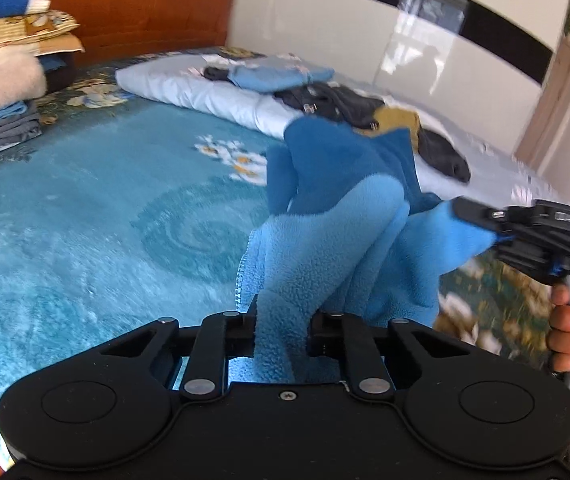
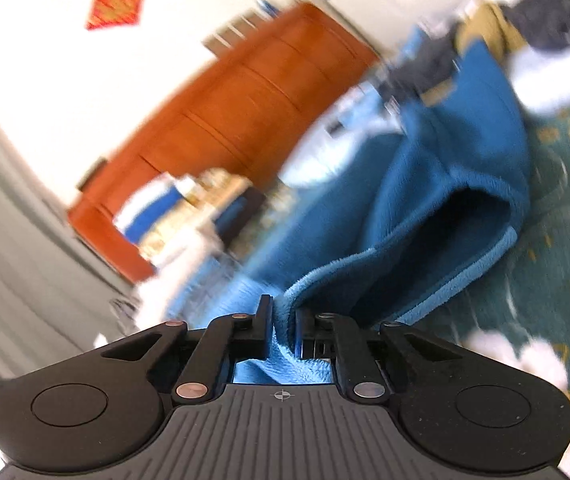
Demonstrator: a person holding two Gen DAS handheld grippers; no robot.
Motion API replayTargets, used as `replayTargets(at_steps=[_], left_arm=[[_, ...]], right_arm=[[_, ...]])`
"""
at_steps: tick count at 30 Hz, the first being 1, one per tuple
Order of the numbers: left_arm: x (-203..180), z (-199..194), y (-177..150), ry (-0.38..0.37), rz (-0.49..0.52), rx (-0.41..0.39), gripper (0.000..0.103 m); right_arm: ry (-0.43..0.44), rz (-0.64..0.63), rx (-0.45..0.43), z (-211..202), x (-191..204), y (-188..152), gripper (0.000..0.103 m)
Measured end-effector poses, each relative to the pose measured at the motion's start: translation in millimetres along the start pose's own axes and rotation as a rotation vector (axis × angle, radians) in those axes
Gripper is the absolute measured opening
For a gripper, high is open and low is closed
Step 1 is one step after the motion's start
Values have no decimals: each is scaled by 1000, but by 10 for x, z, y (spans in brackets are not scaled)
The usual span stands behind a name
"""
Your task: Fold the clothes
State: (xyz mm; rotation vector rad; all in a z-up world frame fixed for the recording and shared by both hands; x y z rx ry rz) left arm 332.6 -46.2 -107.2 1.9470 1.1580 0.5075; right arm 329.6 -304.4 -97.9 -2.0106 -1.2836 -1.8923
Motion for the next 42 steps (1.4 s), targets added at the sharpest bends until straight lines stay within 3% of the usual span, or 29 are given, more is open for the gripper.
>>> replayTargets(at_steps=[16,23,28,31,34,42], left_arm=[[338,-1506,886,31,-155,-351,14],[323,-2351,1168,59,-158,-510,14],[229,-2903,1342,113,-93,-584,15],[279,-2917,1355,149,-94,-561,15],[362,-2794,1318,182,-105,-511,16],[782,-1612,855,203,-235,-275,16]], right_arm=[[213,-255,-238,-980,1757,452,7],[326,-417,-282,-1497,2609,351,7],[409,-491,-274,-1754,3061,240,7],[386,-500,-277,-1670,3065,272,7],[320,-462,-251,-1323,2824,353,7],[53,-285,-175,-199,1703,520,7]])
Point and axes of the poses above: each gripper's, at about its wrist camera, not at the fingertips, and z roughly the way its jaws point, x to its left, y to its top, the point moved 8 cm from there along z, roughly the way its jaws point, and after that the axes turned 15 degrees about z, right-handed, at the moved point
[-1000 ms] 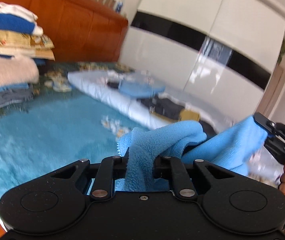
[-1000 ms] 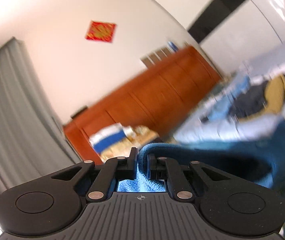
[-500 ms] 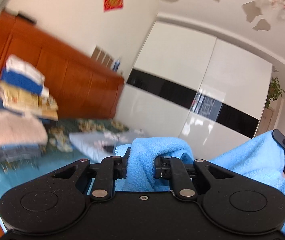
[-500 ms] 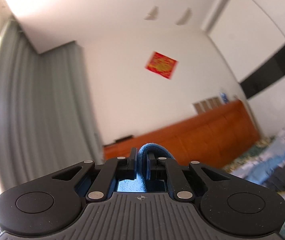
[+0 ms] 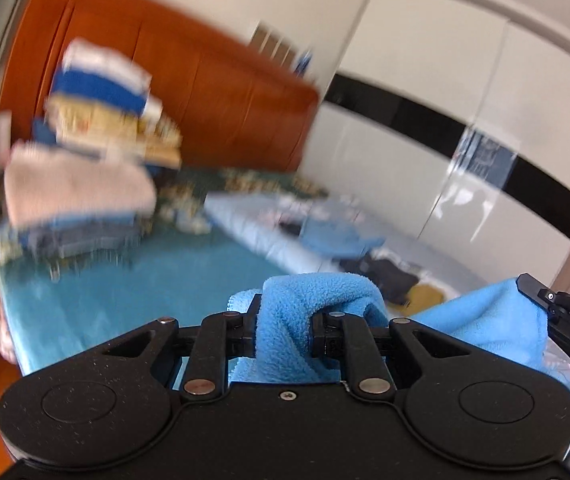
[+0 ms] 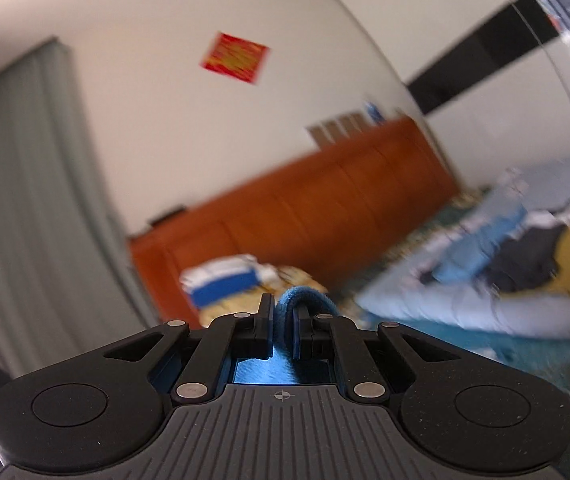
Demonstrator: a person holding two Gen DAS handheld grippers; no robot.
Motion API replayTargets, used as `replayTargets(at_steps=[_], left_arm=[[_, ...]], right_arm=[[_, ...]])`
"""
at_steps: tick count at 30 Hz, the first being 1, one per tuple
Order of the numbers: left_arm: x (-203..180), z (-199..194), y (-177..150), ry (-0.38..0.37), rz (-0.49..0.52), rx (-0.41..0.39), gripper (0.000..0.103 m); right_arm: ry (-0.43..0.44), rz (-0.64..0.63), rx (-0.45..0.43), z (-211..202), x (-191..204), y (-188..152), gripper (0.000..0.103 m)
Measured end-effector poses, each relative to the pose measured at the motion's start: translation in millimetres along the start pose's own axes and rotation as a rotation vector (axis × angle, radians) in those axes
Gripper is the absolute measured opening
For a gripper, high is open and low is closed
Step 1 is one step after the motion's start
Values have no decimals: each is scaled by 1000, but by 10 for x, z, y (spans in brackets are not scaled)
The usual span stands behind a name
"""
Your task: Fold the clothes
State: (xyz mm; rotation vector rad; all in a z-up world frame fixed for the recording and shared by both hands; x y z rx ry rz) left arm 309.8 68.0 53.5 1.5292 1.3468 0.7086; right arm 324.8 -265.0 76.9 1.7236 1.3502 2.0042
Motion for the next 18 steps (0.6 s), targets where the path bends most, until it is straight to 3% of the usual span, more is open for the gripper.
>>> replayTargets(at_steps=[7,18], left_arm=[[81,873,-345,12,-27,104,16],[-56,2206,-210,-13,14,147,17]], right_arm=[[-193,-22,57,543,-573,-142,7],[-390,21,76,1284,-1516,51,7]])
Point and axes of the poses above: each gripper's, at about its wrist camera, not at the fingertips, and z roughly the way its jaws point, x to its left, y to its top, the point moved 8 cm from there along z, roughly the way its jaws point, and after that the axes turned 15 degrees about z, right-handed, at the moved point
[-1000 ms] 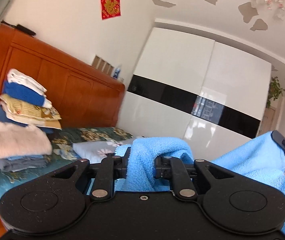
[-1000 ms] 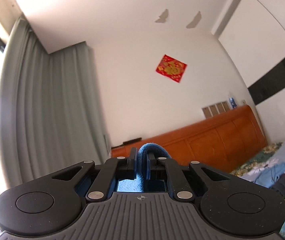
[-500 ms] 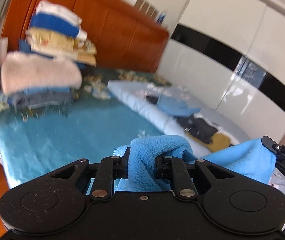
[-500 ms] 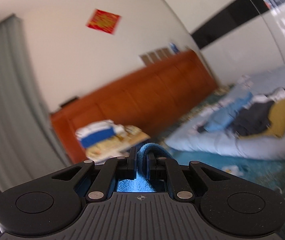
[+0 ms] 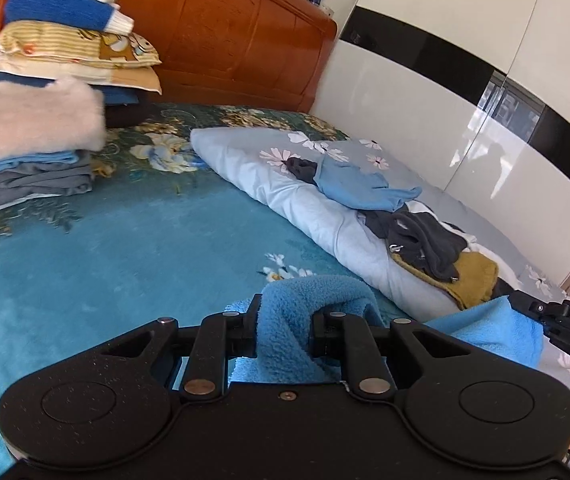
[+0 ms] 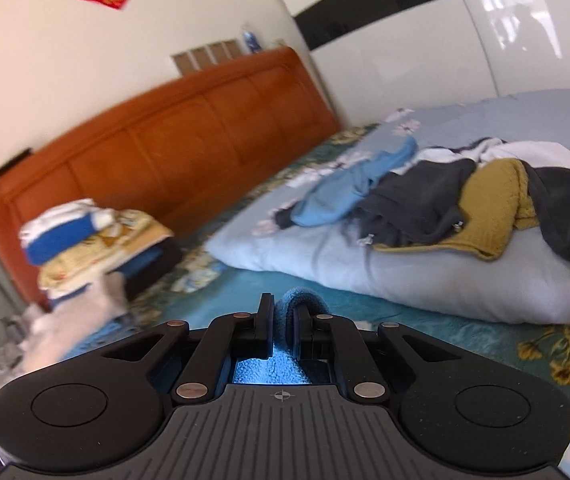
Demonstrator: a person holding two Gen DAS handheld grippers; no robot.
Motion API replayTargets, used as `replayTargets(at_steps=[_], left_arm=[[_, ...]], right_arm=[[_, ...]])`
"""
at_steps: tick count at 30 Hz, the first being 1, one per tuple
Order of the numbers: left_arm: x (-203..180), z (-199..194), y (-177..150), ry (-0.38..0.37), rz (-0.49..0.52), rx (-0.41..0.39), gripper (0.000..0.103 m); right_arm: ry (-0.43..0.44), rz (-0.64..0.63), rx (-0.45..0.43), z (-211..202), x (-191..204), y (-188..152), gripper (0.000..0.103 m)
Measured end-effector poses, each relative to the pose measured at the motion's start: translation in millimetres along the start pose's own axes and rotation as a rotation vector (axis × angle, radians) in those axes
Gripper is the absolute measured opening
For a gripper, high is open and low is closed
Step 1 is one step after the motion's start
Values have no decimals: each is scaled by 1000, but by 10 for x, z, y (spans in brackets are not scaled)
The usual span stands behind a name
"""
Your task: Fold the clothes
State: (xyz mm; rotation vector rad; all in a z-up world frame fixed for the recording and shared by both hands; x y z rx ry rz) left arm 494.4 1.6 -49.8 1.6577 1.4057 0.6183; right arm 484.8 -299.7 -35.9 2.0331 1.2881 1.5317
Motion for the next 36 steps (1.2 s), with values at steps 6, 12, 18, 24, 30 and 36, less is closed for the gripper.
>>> replayTargets(at_steps=[6,12,18,24,30,36], left_arm=[[72,642,-197,4,29,110,20],[177,900,-440,-16,19,149,21],[203,879,-427,-47,35,165,25],[197,491,-375,-50,51,142,45],[124,-72,-347,-54,78,93,62],[18,-546,-708,-53,159,99,68]], right_arm=[[-115,26,53,579,-314,-116,7],[-202,42,116,997,-551,-377,7],[-244,-3,158,1073,-520,-498,9],[-174,-32,155,685,-281,-444,46],[-96,-85,128,69,-116,-382,67],[-93,-127,134,-609,-219,-546,68]])
Point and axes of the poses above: each gripper's, at about its wrist camera, not at the fingertips, and z roughly the way its jaws point, x to its left, y to its top, the point moved 8 cm from there along z, roughly the way its jaws point, and after that the axes turned 15 degrees about z, right-handed, at the moved point
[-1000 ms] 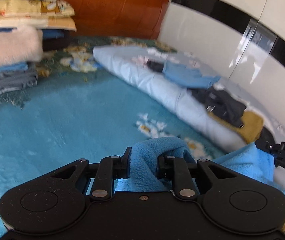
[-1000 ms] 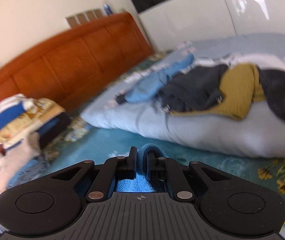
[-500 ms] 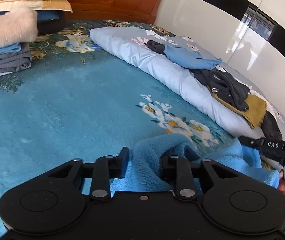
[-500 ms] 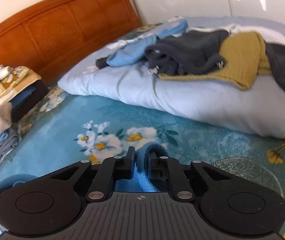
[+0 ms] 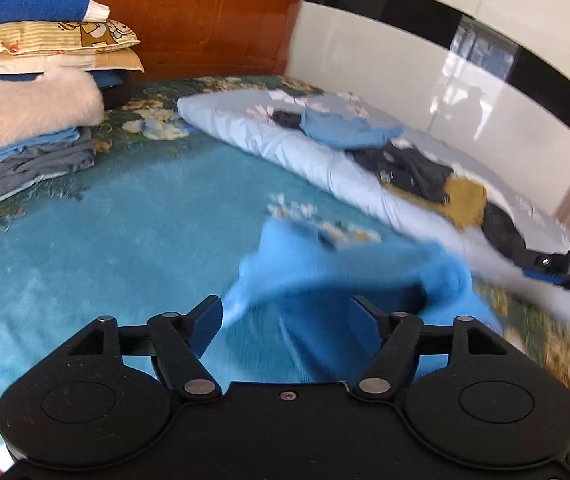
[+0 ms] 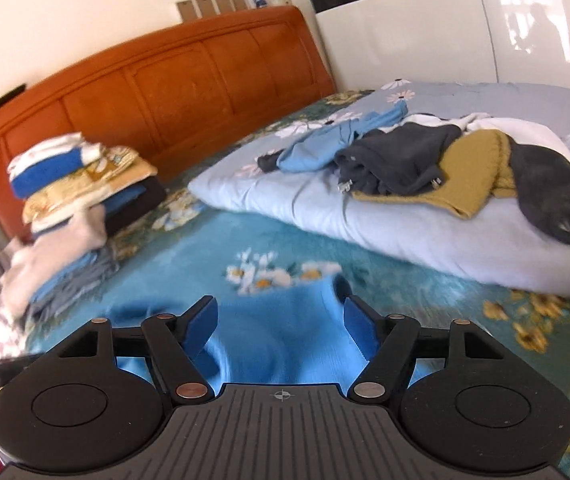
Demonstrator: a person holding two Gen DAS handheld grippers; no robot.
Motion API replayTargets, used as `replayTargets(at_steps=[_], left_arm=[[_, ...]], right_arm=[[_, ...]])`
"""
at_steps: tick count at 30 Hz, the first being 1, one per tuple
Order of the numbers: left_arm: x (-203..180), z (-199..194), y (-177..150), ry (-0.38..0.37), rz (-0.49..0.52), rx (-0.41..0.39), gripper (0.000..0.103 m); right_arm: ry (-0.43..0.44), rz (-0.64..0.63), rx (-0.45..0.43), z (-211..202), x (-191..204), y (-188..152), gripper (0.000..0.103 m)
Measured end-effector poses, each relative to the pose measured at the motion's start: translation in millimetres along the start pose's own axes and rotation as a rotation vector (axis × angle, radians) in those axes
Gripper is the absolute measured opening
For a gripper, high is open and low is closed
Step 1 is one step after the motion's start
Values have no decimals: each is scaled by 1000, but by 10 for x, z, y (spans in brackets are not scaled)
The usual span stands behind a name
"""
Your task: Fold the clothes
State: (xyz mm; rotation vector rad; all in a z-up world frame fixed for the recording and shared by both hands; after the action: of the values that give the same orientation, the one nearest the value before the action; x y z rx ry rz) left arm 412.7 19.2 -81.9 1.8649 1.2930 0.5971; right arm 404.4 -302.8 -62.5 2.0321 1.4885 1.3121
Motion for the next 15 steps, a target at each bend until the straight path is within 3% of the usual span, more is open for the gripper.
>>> replayTargets(at_steps=[8,11,15], left_arm=[[-251,45,-720,9,33,134,68],[-345,101,-820,43,98,155,68],[-415,117,-847,64,154,151,68]], right_arm=[[-88,-130,124,-114,-151,-673,66],[-113,-162,142,63,-96,-770,65],[-141,-193,163,313,-19,-860,54]])
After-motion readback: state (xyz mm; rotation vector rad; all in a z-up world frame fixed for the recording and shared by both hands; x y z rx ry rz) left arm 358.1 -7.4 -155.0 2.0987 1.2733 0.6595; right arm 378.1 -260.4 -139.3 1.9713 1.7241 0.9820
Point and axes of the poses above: each gripper's, at about its wrist camera, not at the fingertips, and z roughly the way its jaws point, x to its left, y to its top, the point moved 8 cm from there along z, roughly the way its jaws point, and after that the axes turned 15 degrees about z, right-handed, at the moved point
